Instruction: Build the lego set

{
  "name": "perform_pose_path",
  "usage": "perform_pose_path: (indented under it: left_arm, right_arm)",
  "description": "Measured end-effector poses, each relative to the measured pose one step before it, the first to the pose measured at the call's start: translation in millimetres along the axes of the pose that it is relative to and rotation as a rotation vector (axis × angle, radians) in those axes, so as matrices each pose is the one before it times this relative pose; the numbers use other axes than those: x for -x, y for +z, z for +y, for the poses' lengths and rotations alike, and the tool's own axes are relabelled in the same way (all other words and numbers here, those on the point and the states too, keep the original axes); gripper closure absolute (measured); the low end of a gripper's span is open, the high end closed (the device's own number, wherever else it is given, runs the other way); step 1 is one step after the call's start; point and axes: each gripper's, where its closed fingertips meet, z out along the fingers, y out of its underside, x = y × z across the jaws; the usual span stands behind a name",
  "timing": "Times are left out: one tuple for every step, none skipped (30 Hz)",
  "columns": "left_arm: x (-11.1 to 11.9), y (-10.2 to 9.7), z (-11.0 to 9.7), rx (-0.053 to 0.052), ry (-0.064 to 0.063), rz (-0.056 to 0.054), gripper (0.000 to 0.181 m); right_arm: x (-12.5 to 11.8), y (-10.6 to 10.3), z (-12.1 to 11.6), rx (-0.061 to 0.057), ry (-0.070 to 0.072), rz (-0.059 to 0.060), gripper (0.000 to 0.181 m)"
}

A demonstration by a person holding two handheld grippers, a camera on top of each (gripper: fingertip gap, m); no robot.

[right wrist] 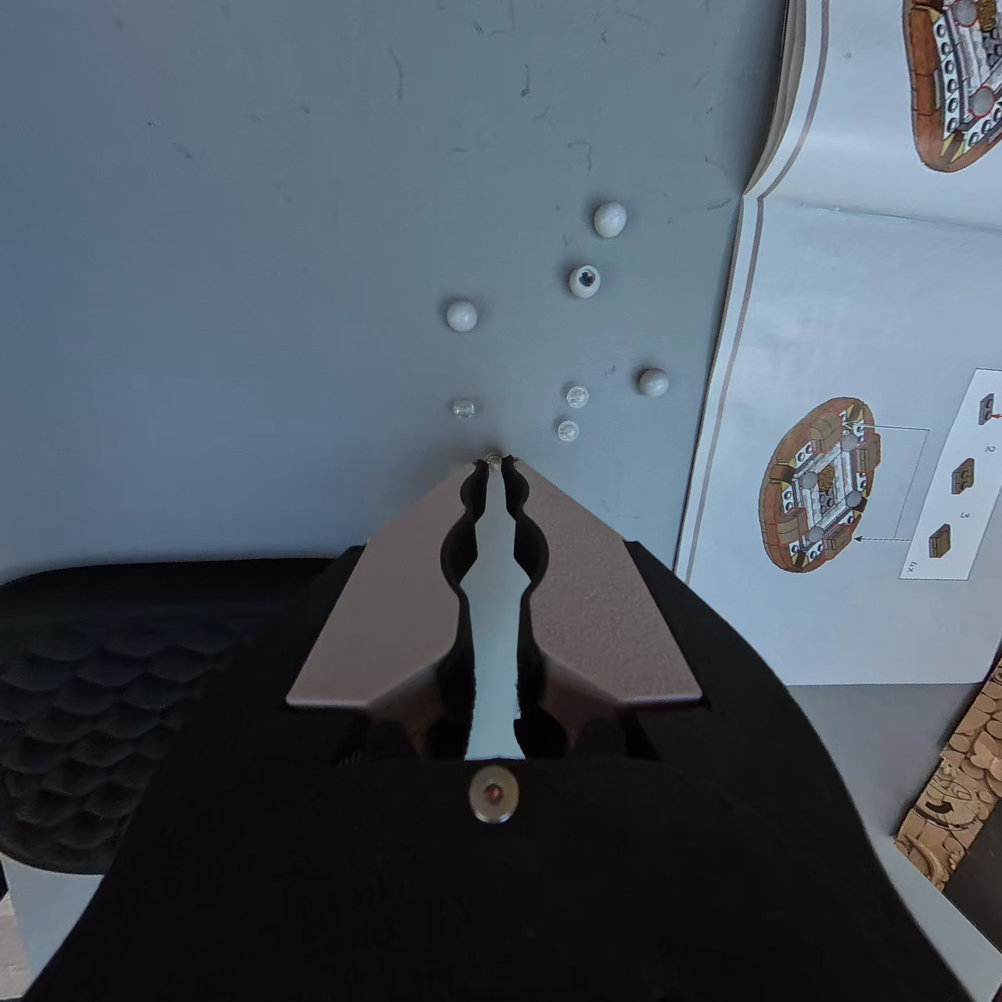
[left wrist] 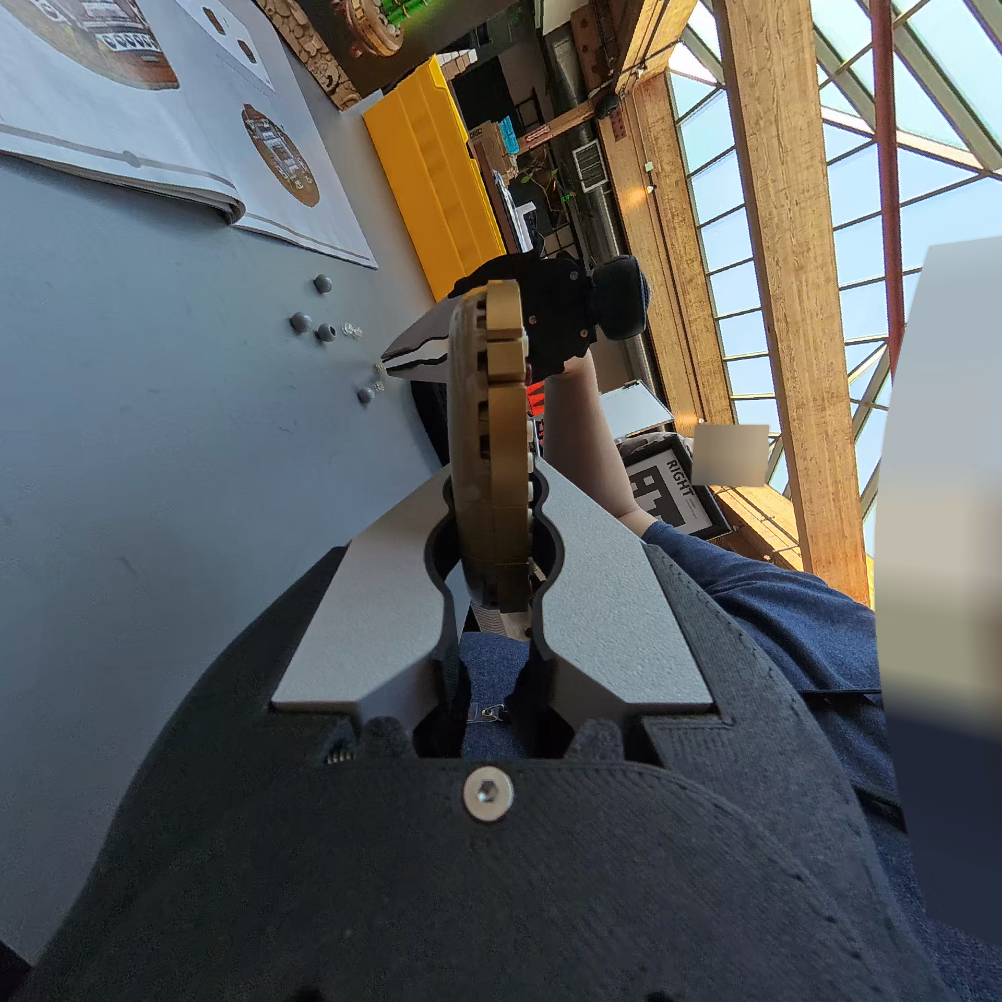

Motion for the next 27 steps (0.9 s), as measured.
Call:
perform_pose_path:
  left_arm:
    - [0.36, 0.22, 0.07, 0.0005, -0.0007, -0.0006, 0.162]
    - [0.21, 0.12, -0.03, 0.0010, -0.0011, 0.0000, 0.162]
    - [0.06, 0.21, -0.01, 0.0005, -0.0009, 0.0001, 0.162]
    - [-0.01, 0.17, 0.05, 0.0012, -0.0004, 0.0002, 0.162]
    - [-0.06, 0.16, 0.03, 0.0013, 0.0001, 0.0002, 0.162]
    - [-0.16, 0.08, -0.04, 0.0007, 0.0005, 0.0002, 0.162]
    - [-0.01, 0.19, -0.02, 0.0004, 0.0002, -0.0004, 0.162]
    - [0.09, 0.07, -0.19, -0.0001, 0.0001, -0.0001, 0.162]
    - [0.03, 0.04, -0.06, -0.0001, -0.0006, 0.0004, 0.162]
    - [0.04, 0.13, 0.00, -0.0001, -0.0009, 0.0008, 0.162]
    - [0.00, 0.11, 0.01, 0.0002, -0.0008, 0.0004, 0.162]
    - [0.04, 0.13, 0.18, 0.0009, -0.0001, -0.0005, 0.162]
    - [0.14, 0.09, 0.25, 0.0014, 0.0004, -0.0010, 0.162]
    - [0.00, 0.11, 0.20, 0.0006, 0.0007, -0.0008, 0.162]
    - [0.07, 0.04, 0.13, 0.0007, 0.0003, -0.0005, 0.162]
    - [0.06, 0.02, 0.21, 0.0010, -0.0005, -0.0002, 0.162]
    - [0.22, -0.05, -0.03, -0.0002, -0.0012, 0.0001, 0.162]
    - [-0.01, 0.03, -0.22, -0.0013, -0.0013, 0.0011, 0.162]
    - [0.00, 0.10, -0.08, -0.0014, -0.0011, 0.0014, 0.162]
    - [0.08, 0.12, -0.01, 0.0001, -0.0003, 0.0001, 0.162]
    - [0.21, 0.19, 0.21, 0.0018, 0.0010, -0.0017, 0.162]
    - [0.51, 0.29, 0.55, 0.0027, 0.0012, -0.0028, 0.162]
    - [0.46, 0.32, 0.50, 0.0027, 0.0007, -0.0018, 0.162]
    - [0.43, 0.27, 0.51, 0.0021, -0.0012, -0.0005, 0.162]
    - [0.19, 0.27, 0.33, 0.0008, -0.0030, 0.0011, 0.162]
    - [0.00, 0.11, 0.19, -0.0001, -0.0026, 0.0019, 0.162]
    - [-0.07, -0.04, 0.18, 0.0001, -0.0010, 0.0011, 0.162]
  right_arm:
    - [-0.29, -0.28, -0.58, -0.0029, -0.0022, 0.0012, 0.175]
    - [0.04, -0.31, -0.98, -0.0041, -0.0005, -0.0014, 0.176]
    - [0.02, -0.30, -0.46, -0.0013, 0.0013, -0.0023, 0.176]
    - [0.01, -0.20, -0.03, 0.0018, 0.0006, -0.0024, 0.176]
    - [0.09, -0.10, -0.06, 0.0016, 0.0000, -0.0018, 0.176]
    - [0.19, -0.02, -0.20, 0.0005, 0.0007, -0.0028, 0.176]
    - [0.12, -0.08, -0.06, 0.0013, 0.0013, -0.0028, 0.176]
    - [-0.22, 0.27, 0.10, 0.0023, 0.0003, -0.0006, 0.176]
    - [-0.16, 0.33, 0.28, 0.0018, 0.0004, -0.0014, 0.176]
    - [0.37, 0.60, 0.39, 0.0025, 0.0022, -0.0049, 0.176]
    - [0.20, 0.39, -0.23, -0.0011, 0.0039, -0.0046, 0.176]
    - [-0.33, -0.18, -0.15, -0.0012, 0.0022, -0.0002, 0.176]
    - [-0.34, -0.04, 0.49, 0.0017, 0.0016, -0.0008, 0.176]
    - [0.20, -0.08, 0.13, -0.0009, 0.0031, -0.0032, 0.176]
    - [0.06, 0.05, 0.11, -0.0014, 0.0038, -0.0025, 0.177]
    - [-0.11, -0.03, -0.15, -0.0029, 0.0047, -0.0016, 0.178]
    - [0.09, 0.03, -0.08, -0.0025, 0.0045, -0.0024, 0.178]
    - [0.09, -0.12, 0.02, -0.0022, 0.0046, -0.0023, 0.179]
    - [0.33, -0.16, 0.04, -0.0017, 0.0036, -0.0024, 0.181]
    - [-0.01, -0.04, -0.03, -0.0021, 0.0014, 0.0004, 0.181]
    - [-0.21, 0.03, -0.18, -0.0036, 0.0007, 0.0029, 0.181]
    - [-0.11, -0.01, -0.07, -0.0046, 0.0012, 0.0035, 0.181]
    - [-0.02, 0.00, -0.03, -0.0053, 0.0022, 0.0021, 0.181]
    - [0.02, -0.04, 0.09, -0.0051, 0.0028, 0.0022, 0.181]
    - [-1.00, -0.17, 0.56, -0.0021, 0.0014, 0.0082, 0.181]
    - [-0.65, -0.46, 0.48, -0.0030, 0.0005, 0.0066, 0.181]
    - [0.56, -0.78, -0.18, -0.0065, 0.0029, -0.0027, 0.180]
